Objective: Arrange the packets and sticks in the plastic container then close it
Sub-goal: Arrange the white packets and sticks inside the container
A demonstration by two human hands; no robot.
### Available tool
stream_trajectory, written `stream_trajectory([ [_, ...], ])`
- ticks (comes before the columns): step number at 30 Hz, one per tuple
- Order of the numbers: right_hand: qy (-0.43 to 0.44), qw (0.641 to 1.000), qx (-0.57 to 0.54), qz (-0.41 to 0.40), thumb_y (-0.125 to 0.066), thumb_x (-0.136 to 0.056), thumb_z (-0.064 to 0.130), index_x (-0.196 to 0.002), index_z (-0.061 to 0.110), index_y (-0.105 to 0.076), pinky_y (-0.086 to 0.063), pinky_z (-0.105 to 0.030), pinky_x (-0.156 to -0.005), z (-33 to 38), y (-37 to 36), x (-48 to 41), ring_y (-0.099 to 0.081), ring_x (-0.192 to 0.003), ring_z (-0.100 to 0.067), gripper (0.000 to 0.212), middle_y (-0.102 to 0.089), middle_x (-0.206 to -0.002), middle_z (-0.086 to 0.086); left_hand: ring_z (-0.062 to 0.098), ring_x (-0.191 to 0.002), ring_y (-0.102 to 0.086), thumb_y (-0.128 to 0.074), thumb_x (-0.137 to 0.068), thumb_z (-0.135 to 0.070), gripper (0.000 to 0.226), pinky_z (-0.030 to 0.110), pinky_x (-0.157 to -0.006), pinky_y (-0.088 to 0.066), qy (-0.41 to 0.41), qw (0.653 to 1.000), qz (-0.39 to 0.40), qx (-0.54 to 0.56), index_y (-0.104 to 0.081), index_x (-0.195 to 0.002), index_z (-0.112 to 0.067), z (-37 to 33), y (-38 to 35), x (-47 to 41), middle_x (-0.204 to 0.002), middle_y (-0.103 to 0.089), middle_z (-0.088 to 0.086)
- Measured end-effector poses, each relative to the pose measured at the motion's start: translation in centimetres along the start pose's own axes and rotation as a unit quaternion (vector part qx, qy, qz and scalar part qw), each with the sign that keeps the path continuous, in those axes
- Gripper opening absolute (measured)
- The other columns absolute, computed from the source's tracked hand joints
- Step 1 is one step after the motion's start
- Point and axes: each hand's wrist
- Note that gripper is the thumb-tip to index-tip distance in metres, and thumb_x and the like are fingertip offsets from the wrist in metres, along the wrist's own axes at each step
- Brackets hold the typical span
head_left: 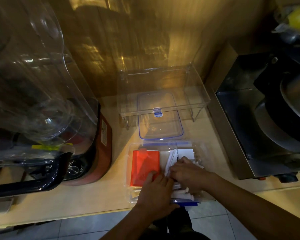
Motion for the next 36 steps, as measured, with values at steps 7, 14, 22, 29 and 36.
stream_trajectory([
  [7, 0.002, 0.996, 0.087, -0.006, -0.054, -0.087, 0.019, -0.116, 0.013, -0.057, -0.028, -0.043, -0.097, -0.7, -0.3, -0.2, -0.046, -0.112, -0.031, 0.030, -0.056, -0.118, -0.010, 0.016, -0.096, -0.065, -0.053, -0.071, -0.067, 0.066, 0.033, -0.104, -0.039, 0.014, 1.000, 0.008, -0.004, -0.062, -0.116, -0.020, 0.2, 0.1, -0.7, -0.102, -0.072, -0.004],
  [14, -0.012, 0.993, 0.112, -0.028, -0.055, -0.085, 0.014, -0.116, 0.006, -0.056, -0.030, -0.046, -0.098, -1.5, 0.0, -0.2, -0.048, -0.119, -0.034, 0.032, -0.058, -0.124, -0.016, 0.024, -0.116, -0.055, -0.057, -0.077, -0.056, 0.067, 0.037, -0.112, -0.021, 0.040, 0.997, 0.014, 0.066, -0.047, -0.130, -0.017, 1.2, -0.4, -1.2, -0.124, -0.064, 0.005],
  [22, -0.087, 0.992, 0.008, -0.087, -0.061, -0.077, 0.033, -0.118, 0.018, -0.054, -0.024, -0.032, -0.098, -4.3, 1.9, 1.3, -0.048, -0.114, -0.021, 0.044, -0.057, -0.122, -0.002, 0.027, -0.117, -0.050, -0.050, -0.080, -0.058, 0.055, 0.042, -0.113, -0.014, 0.039, 0.996, 0.069, 0.044, -0.054, -0.115, -0.015, 1.5, -0.6, -1.5, -0.120, -0.064, 0.008],
  [29, -0.114, 0.959, -0.205, -0.158, -0.065, -0.077, 0.046, -0.104, 0.021, -0.060, -0.037, -0.027, -0.085, -3.2, 3.4, -0.5, -0.059, -0.100, -0.016, 0.036, -0.067, -0.108, 0.001, 0.027, -0.119, -0.049, -0.046, -0.081, -0.057, 0.056, 0.043, -0.113, -0.016, 0.020, 0.998, 0.052, 0.038, -0.055, -0.116, -0.014, 1.7, -0.7, -1.5, -0.121, -0.062, 0.008],
  [36, -0.212, 0.902, -0.348, -0.145, -0.064, -0.084, 0.037, -0.121, 0.012, -0.054, -0.045, -0.029, -0.078, -2.1, 3.6, -4.1, -0.059, -0.104, -0.025, 0.046, -0.064, -0.118, -0.012, 0.024, -0.123, -0.050, -0.047, -0.081, -0.056, 0.058, 0.042, -0.114, -0.017, 0.014, 0.998, 0.031, 0.053, -0.056, -0.121, -0.015, 1.8, -0.2, -1.3, -0.127, -0.063, 0.006],
])
Point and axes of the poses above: each hand's wrist, its own x-axis away from the middle knuckle, its own y-axis out of the back of the hand, z = x × y
